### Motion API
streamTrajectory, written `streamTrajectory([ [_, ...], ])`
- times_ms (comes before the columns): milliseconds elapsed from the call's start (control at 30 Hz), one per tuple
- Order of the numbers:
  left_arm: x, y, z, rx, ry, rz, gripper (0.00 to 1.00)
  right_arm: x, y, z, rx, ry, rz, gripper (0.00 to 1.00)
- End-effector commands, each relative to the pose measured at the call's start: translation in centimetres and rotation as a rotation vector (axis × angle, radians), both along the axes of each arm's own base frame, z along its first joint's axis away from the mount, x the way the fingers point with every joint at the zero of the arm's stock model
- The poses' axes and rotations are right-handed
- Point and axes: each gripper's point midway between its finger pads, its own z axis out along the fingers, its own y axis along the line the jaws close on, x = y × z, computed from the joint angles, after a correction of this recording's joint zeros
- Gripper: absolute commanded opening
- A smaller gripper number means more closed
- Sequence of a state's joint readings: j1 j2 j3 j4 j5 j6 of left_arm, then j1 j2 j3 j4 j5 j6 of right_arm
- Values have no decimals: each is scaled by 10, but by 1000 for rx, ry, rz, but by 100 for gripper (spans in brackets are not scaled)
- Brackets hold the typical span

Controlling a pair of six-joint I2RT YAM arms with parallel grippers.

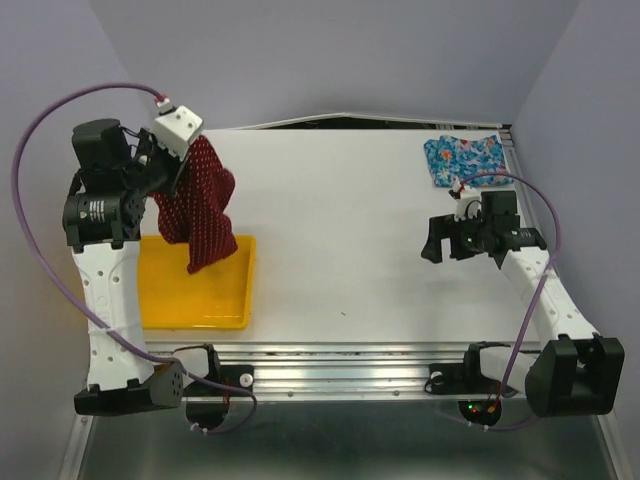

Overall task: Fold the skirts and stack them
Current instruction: Grab the skirt from the pile, then move the skirt to the center of the board, then flatten the skirt out

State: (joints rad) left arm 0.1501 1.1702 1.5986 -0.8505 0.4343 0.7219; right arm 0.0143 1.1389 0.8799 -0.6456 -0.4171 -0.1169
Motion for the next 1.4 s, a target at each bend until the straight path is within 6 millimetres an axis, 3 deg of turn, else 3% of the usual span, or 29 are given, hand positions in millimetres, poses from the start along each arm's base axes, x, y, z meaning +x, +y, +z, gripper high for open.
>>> streamTrajectory([
  [0, 7, -58, 76, -162, -142, -114, 0, 20, 3, 30, 21, -95, -3, 100],
  [33, 9, -72, 99, -165, -199, -133, 0, 21, 3, 33, 22, -101, -6, 100],
  [67, 14, -101, 102, -180, -197, -207, 0, 23, 2, 33, 19, -97, -14, 100],
  [133, 17, -128, 127, -224, -258, -255, 0, 25, 0, 34, 11, -98, -26, 100],
  [167, 18, -155, 123, -244, -234, -326, 0, 27, -1, 35, 8, -99, -33, 100],
  [200, 18, -168, 125, -260, -236, -365, 0, 29, -3, 34, -3, -95, -45, 100],
  [300, 11, -216, 100, -252, -190, -499, 0, 33, -14, 30, -29, -84, -83, 100],
  [333, 10, -228, 71, -232, -133, -529, 0, 33, -15, 28, -31, -78, -84, 100],
  [400, -1, -250, 45, -218, -91, -594, 0, 33, -17, 25, -46, -73, -86, 100],
  [433, -5, -256, 5, -192, -1, -614, 0, 33, -19, 22, -56, -65, -90, 100],
  [500, -10, -266, -39, -149, 68, -644, 5, 33, -25, 17, -91, -49, -95, 100],
  [533, -26, -271, -88, -103, 171, -675, 13, 32, -26, 10, -101, -19, -92, 100],
  [567, -33, -275, -113, -76, 218, -694, 34, 33, -26, 8, -107, -15, -85, 100],
  [600, -46, -276, -149, -37, 290, -720, 43, 32, -25, 4, -109, 1, -59, 100],
  [633, -59, -285, -170, -15, 340, -757, 52, 31, -23, 3, -104, 10, -45, 100],
  [667, -68, -288, -185, -15, 380, -767, 55, 31, -21, 3, -103, 14, -19, 100],
  [733, -77, -297, -187, -52, 411, -794, 68, 34, -17, 4, -97, 19, 25, 100],
  [800, -81, -302, -178, -86, 405, -813, 70, 31, -11, 6, -76, 27, 83, 100],
  [867, -81, -303, -163, -110, 371, -818, 79, 30, -1, 8, -31, 42, 128, 99],
  [1000, -67, -285, -157, -169, 380, -744, 82, 24, 27, 10, 93, 79, 233, 95],
  [1033, -56, -271, -158, -211, 411, -698, 82, 21, 38, 11, 106, 82, 267, 93],
  [1167, -6, -222, -177, -258, 457, -458, 82, 24, 72, 20, 127, 38, 360, 92],
  [1233, 14, -205, -185, -270, 478, -341, 82, 23, 105, 30, 128, -4, 451, 92],
  [1300, 21, -199, -207, -261, 554, -278, 82, 20, 138, 40, 114, -56, 555, 92],
  [1367, 21, -201, -227, -264, 631, -271, 82, 15, 158, 39, 91, -69, 629, 92],
])
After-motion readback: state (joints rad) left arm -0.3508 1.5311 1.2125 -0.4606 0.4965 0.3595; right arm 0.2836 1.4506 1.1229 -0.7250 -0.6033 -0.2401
